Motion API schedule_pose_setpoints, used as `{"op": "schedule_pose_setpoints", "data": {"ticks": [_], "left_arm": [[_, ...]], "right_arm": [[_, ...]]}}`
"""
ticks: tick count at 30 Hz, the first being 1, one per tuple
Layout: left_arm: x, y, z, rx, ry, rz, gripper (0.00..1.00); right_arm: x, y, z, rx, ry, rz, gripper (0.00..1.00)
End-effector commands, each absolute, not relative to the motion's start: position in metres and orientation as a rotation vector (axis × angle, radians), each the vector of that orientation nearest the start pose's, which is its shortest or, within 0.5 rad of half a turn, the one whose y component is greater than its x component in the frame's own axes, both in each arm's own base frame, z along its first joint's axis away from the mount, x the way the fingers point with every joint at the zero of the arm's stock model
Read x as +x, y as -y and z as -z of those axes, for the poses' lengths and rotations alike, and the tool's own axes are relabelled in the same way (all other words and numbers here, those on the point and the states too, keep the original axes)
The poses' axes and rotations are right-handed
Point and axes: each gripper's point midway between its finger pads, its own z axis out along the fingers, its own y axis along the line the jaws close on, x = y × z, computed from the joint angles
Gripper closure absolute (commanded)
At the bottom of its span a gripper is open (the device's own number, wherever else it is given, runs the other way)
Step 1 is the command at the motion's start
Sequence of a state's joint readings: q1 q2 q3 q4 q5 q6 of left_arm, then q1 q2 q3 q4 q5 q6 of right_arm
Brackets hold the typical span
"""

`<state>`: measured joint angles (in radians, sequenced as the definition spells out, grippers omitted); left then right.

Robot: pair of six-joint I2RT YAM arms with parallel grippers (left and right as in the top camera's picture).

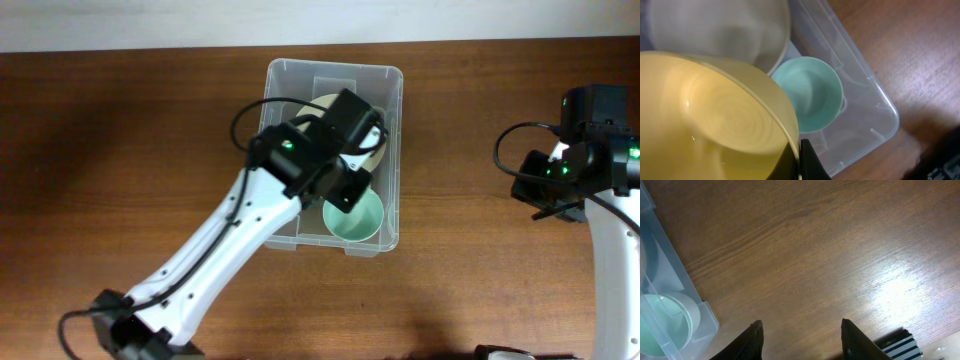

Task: Pack container
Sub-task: 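Carry the yellow bowl into the bin onto the green bowls and release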

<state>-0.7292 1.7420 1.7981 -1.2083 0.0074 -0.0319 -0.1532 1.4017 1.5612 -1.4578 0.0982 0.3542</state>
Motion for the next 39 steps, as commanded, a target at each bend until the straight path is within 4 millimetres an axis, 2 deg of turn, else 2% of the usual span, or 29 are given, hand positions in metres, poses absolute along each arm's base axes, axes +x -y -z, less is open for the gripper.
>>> {"op": "schedule_pose_setpoints", "data": {"ticks": [1,8,12,17,18,20,21,26,29,31,34,36,37,39], "left_arm": [[0.294,0.294,-0.200,1.046,-2.611,0.295,1.00],[0.287,0.312,-0.165,1.117,-2.686,0.327,1.00],[0.278,0.326,-0.154,1.158,-2.706,0.411,1.00],[0.275,0.330,-0.146,1.177,-2.719,0.405,0.99],[0.275,0.329,-0.144,1.178,-2.725,0.403,0.94],[0.275,0.329,-0.144,1.178,-2.725,0.401,0.58],[0.276,0.329,-0.144,1.176,-2.725,0.399,0.49],[0.288,0.323,-0.155,1.148,-2.695,0.318,0.47],[0.312,0.303,-0.190,1.058,-2.643,0.196,0.47],[0.330,0.279,-0.219,0.964,-2.609,0.111,0.47],[0.353,0.233,-0.259,0.790,-2.579,0.061,0.47],[0.368,0.194,-0.280,0.645,-2.571,0.053,0.47],[0.373,0.179,-0.284,0.583,-2.574,0.046,0.47],[0.385,0.135,-0.291,0.373,-2.604,0.042,0.48]], "right_arm": [[0.267,0.059,-0.235,0.717,-2.768,0.127,0.55],[0.267,0.059,-0.235,0.717,-2.768,0.128,0.55],[0.268,0.059,-0.235,0.717,-2.767,0.128,0.55],[0.267,0.059,-0.235,0.717,-2.768,0.128,0.55],[0.267,0.059,-0.235,0.717,-2.768,0.127,0.55],[0.267,0.059,-0.235,0.717,-2.768,0.127,0.55],[0.267,0.059,-0.235,0.717,-2.768,0.128,0.55],[0.267,0.059,-0.235,0.717,-2.768,0.128,0.55],[0.267,0.059,-0.235,0.717,-2.769,0.128,0.55],[0.267,0.059,-0.235,0.715,-2.769,0.128,0.55],[0.267,0.059,-0.235,0.712,-2.769,0.129,0.55],[0.267,0.059,-0.235,0.713,-2.769,0.132,0.55],[0.268,0.061,-0.235,0.714,-2.767,0.141,0.55],[0.270,0.063,-0.235,0.716,-2.760,0.155,0.59]]}}
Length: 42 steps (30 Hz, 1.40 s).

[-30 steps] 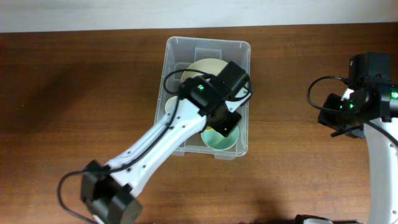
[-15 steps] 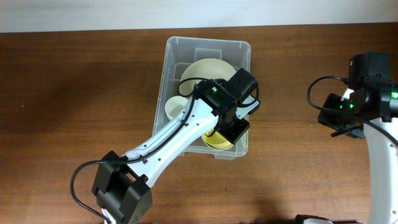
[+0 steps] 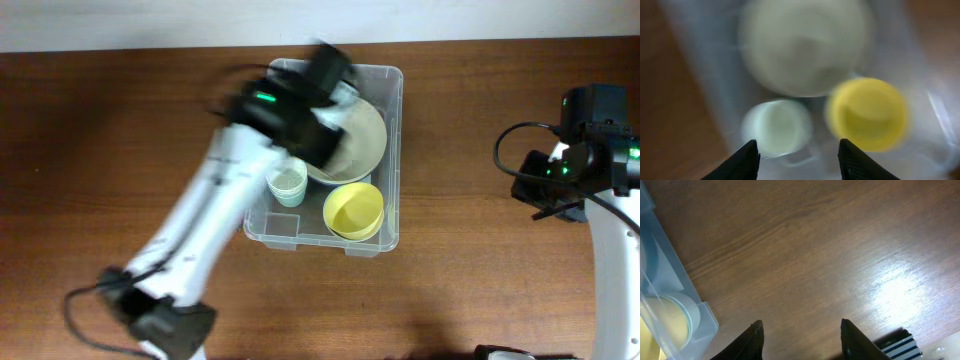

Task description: Pack container

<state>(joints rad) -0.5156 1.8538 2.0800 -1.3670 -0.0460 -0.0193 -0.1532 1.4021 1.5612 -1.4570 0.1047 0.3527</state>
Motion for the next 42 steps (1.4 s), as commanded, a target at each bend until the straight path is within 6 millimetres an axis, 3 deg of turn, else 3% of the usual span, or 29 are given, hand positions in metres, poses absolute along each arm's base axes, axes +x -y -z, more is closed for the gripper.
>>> {"op": "schedule_pose_setpoints", "data": {"ticks": [1,3,6,10,17,19,23,26,30,36,42], "left_arm": [[0.388,0.121,-0.291,0.309,-2.619,0.048,0.48],[0.393,0.085,-0.284,0.149,-2.667,0.055,0.47],[0.395,0.048,-0.266,-0.009,-2.722,0.025,0.48],[0.396,0.026,-0.233,-0.080,-2.780,-0.002,0.48],[0.385,0.033,-0.162,-0.073,-2.896,0.048,0.48],[0.377,0.043,-0.138,-0.061,-2.939,0.128,0.48],[0.362,0.064,-0.114,-0.016,-2.991,0.233,0.48],[0.358,0.075,-0.111,0.028,-3.001,0.233,0.49],[0.356,0.088,-0.111,0.085,-2.999,0.238,0.48],[0.350,0.106,-0.111,0.158,-3.001,0.243,0.49],[0.345,0.115,-0.110,0.187,-3.010,0.249,0.49]], "right_arm": [[0.273,0.063,-0.234,0.715,-2.757,0.153,0.62],[0.281,0.062,-0.231,0.705,-2.754,0.146,0.71],[0.300,0.049,-0.219,0.554,-2.803,0.085,0.79],[0.331,0.036,-0.194,0.485,-2.833,0.065,0.90],[0.387,-0.001,-0.145,0.247,-2.863,0.020,0.96],[0.402,-0.010,-0.126,0.216,-2.866,0.015,0.96],[0.422,-0.028,-0.098,0.168,-2.870,-0.036,0.95],[0.430,-0.047,-0.091,0.137,-2.862,-0.165,0.94],[0.440,-0.075,-0.095,0.075,-2.816,-0.385,0.91],[0.446,-0.101,-0.107,-0.042,-2.743,-0.592,0.89],[0.445,-0.114,-0.114,-0.127,-2.706,-0.691,0.87]]}}
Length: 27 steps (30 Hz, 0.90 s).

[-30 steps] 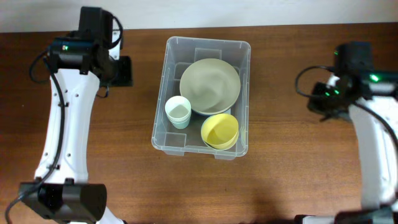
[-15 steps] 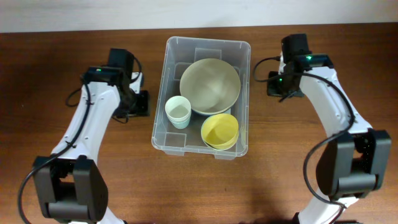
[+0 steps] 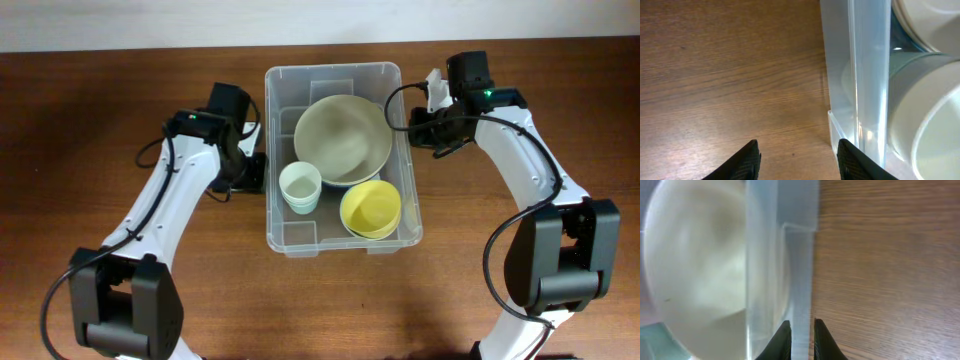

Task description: Pack container

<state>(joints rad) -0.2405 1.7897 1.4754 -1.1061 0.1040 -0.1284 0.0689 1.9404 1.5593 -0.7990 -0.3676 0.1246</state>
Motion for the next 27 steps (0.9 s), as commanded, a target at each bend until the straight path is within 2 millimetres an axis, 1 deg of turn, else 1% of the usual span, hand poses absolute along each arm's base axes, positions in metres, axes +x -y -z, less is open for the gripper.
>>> {"op": "schedule_pose_setpoints", "data": {"ticks": [1,5,8,10,12,13,15,18,19,20,21,22,23,24,27], "left_arm": [[0.345,0.116,-0.110,0.193,-3.011,0.248,0.48],[0.345,0.116,-0.110,0.193,-3.010,0.243,0.48],[0.346,0.114,-0.110,0.188,-3.007,0.237,0.48],[0.350,0.109,-0.111,0.182,-2.996,0.199,0.48],[0.357,0.096,-0.116,0.161,-2.970,0.101,0.48],[0.362,0.088,-0.120,0.148,-2.948,0.044,0.47],[0.373,0.077,-0.136,0.119,-2.893,-0.024,0.46],[0.397,0.061,-0.169,0.067,-2.771,-0.072,0.44],[0.407,0.057,-0.182,0.058,-2.720,-0.066,0.43],[0.415,0.053,-0.191,0.046,-2.678,-0.062,0.39],[0.426,0.049,-0.203,0.030,-2.625,-0.057,0.32],[0.434,0.045,-0.210,0.010,-2.585,-0.053,0.18],[0.442,0.040,-0.216,-0.010,-2.547,-0.051,0.00],[0.451,0.034,-0.222,-0.034,-2.506,-0.050,0.00],[0.454,0.029,-0.224,-0.049,-2.490,-0.052,0.00]], "right_arm": [[0.446,-0.114,-0.114,-0.128,-2.703,-0.690,0.87],[0.448,-0.111,-0.114,-0.124,-2.700,-0.670,0.82],[0.450,-0.104,-0.110,-0.109,-2.712,-0.606,0.81],[0.452,-0.090,-0.107,-0.085,-2.725,-0.497,0.80],[0.456,-0.076,-0.108,-0.058,-2.725,-0.397,0.78],[0.459,-0.067,-0.113,-0.040,-2.716,-0.345,0.76],[0.467,-0.049,-0.131,-0.002,-2.682,-0.259,0.75],[0.476,-0.020,-0.166,0.064,-2.620,-0.160,0.64],[0.477,-0.014,-0.175,0.078,-2.603,-0.151,0.58],[0.479,-0.006,-0.185,0.097,-2.582,-0.143,0.54],[0.481,-0.001,-0.192,0.110,-2.565,-0.138,0.49],[0.482,0.005,-0.197,0.124,-2.552,-0.134,0.40],[0.482,0.011,-0.200,0.139,-2.542,-0.129,0.34],[0.482,0.017,-0.201,0.156,-2.538,-0.124,0.24],[0.479,0.027,-0.199,0.184,-2.549,-0.125,0.21]]}}
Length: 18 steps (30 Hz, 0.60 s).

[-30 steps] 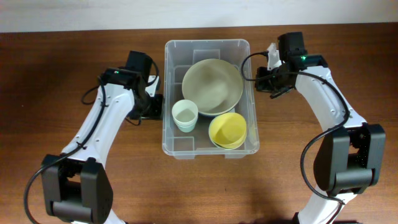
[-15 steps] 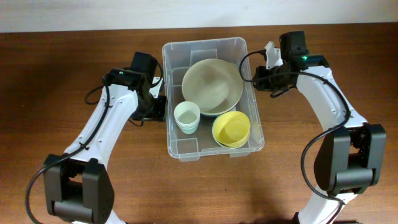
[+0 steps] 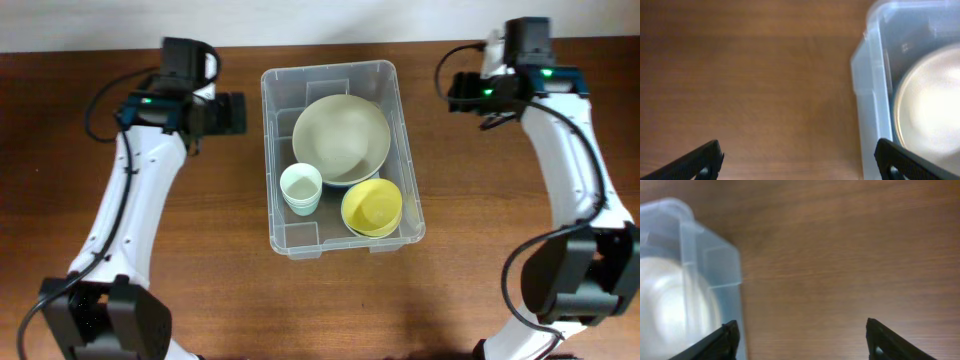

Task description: Pack container

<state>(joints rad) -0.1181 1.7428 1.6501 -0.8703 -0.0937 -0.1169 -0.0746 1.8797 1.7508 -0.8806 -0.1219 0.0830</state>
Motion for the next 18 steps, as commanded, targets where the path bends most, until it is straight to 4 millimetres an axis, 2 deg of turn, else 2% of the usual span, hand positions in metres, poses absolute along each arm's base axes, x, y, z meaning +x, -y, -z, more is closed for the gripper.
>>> {"op": "schedule_pose_setpoints", "data": {"ticks": [1,5,7,14,16,18], "left_arm": [[0.455,0.028,-0.224,-0.050,-2.490,-0.053,0.00],[0.452,0.024,-0.230,-0.018,-2.481,-0.087,0.00],[0.447,0.024,-0.239,-0.020,-2.467,-0.065,0.00],[0.409,0.022,-0.294,-0.003,-2.367,-0.039,0.00],[0.398,0.021,-0.300,0.002,-2.344,-0.040,0.00],[0.376,0.019,-0.304,0.000,-2.311,-0.036,0.00]], "right_arm": [[0.475,0.030,-0.198,0.197,-2.563,-0.124,0.19],[0.458,0.034,-0.200,0.250,-2.601,-0.157,0.00],[0.450,0.035,-0.210,0.263,-2.597,-0.149,0.01],[0.408,0.044,-0.276,0.348,-2.477,-0.057,0.01],[0.393,0.045,-0.294,0.358,-2.429,-0.037,0.01],[0.367,0.047,-0.318,0.367,-2.351,-0.011,0.01]]}}
